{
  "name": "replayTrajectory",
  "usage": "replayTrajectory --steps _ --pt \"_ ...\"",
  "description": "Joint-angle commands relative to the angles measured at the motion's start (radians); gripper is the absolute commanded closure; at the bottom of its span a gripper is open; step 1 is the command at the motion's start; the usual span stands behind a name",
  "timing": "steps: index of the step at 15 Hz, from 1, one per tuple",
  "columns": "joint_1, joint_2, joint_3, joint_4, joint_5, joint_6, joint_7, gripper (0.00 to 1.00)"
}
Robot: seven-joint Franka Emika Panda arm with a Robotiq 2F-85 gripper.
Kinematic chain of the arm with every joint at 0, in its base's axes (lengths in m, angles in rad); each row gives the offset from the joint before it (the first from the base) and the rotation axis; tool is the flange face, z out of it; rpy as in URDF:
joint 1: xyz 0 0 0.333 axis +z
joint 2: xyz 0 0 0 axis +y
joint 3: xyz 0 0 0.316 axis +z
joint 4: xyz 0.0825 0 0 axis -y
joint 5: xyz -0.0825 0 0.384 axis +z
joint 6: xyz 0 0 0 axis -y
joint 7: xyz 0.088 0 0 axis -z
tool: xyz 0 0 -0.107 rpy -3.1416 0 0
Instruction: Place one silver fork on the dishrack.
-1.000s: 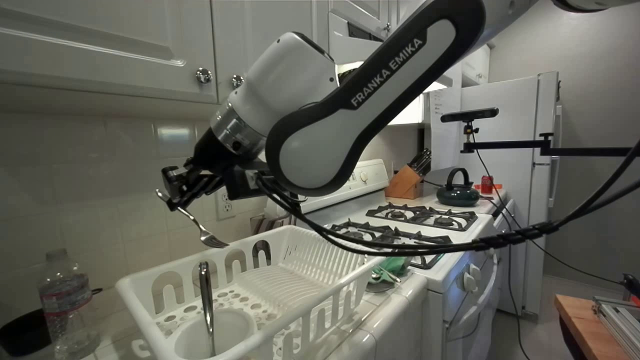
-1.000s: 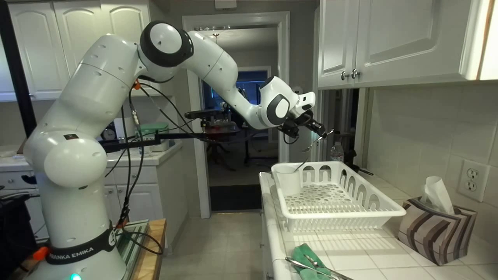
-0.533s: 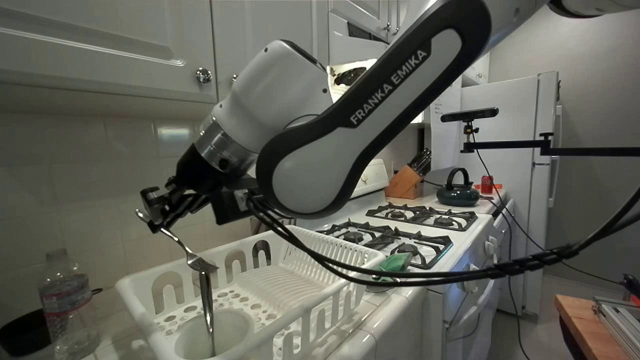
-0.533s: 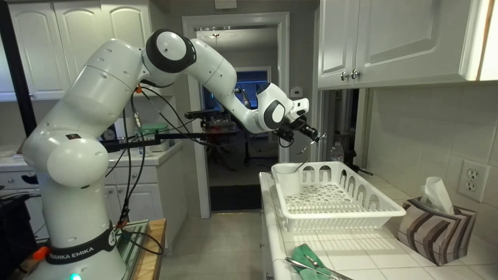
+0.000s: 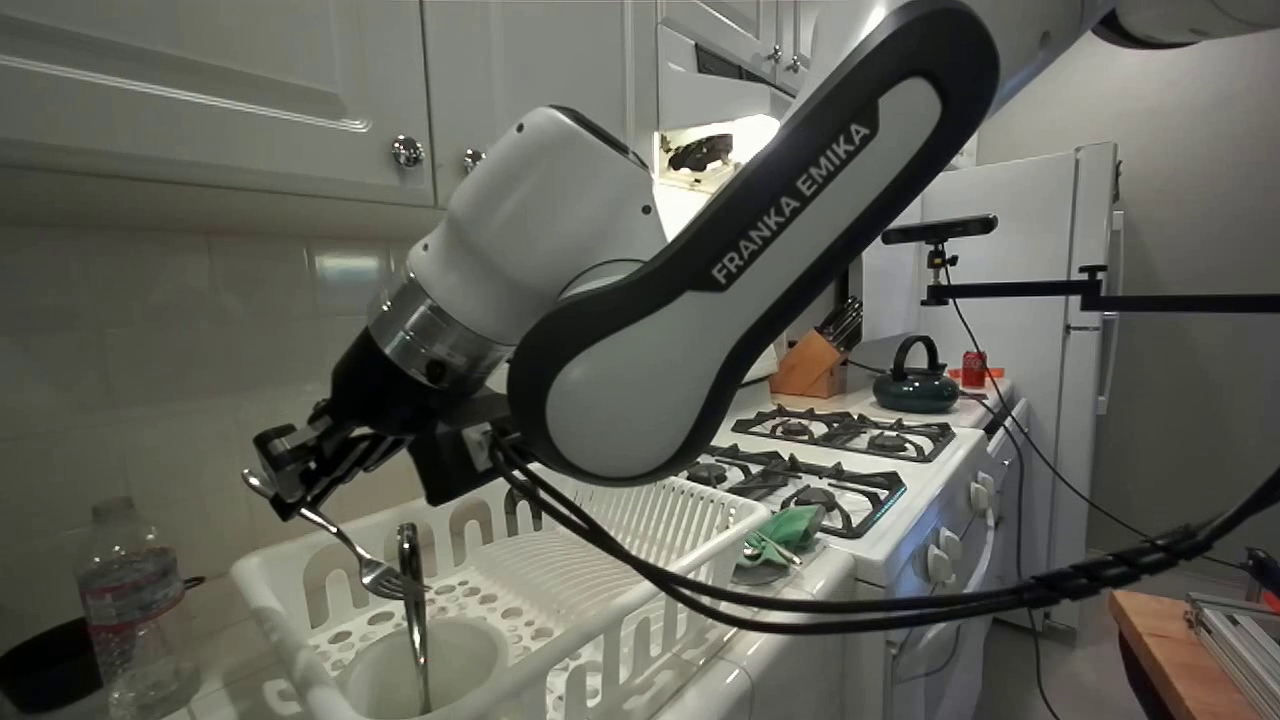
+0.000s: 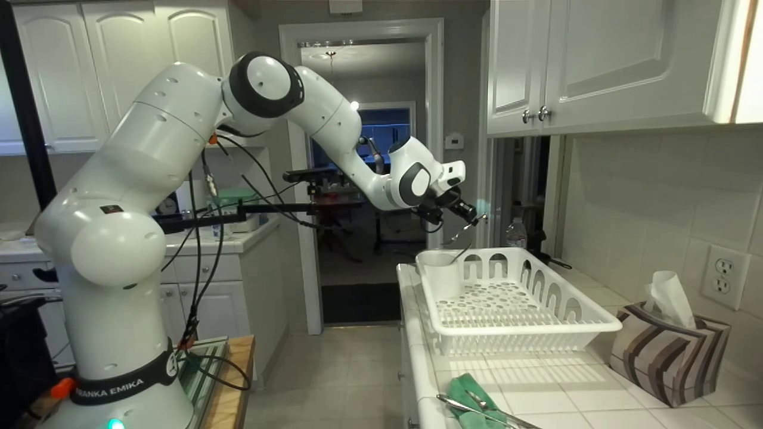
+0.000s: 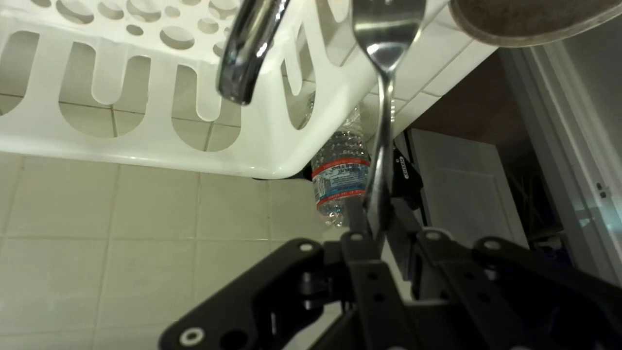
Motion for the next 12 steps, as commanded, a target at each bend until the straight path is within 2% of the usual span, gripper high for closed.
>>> replayTrajectory --steps 1,9,12 --pt "-0.016 0.014 0.022 -0.013 -0.016 0.061 -0.033 0.96" --pt "-0.022 0.035 0.031 -0.038 -0.014 0.106 -0.069 0.96" --pt "-0.048 0.034 0.075 -0.050 -0.014 0.122 -0.088 0.96"
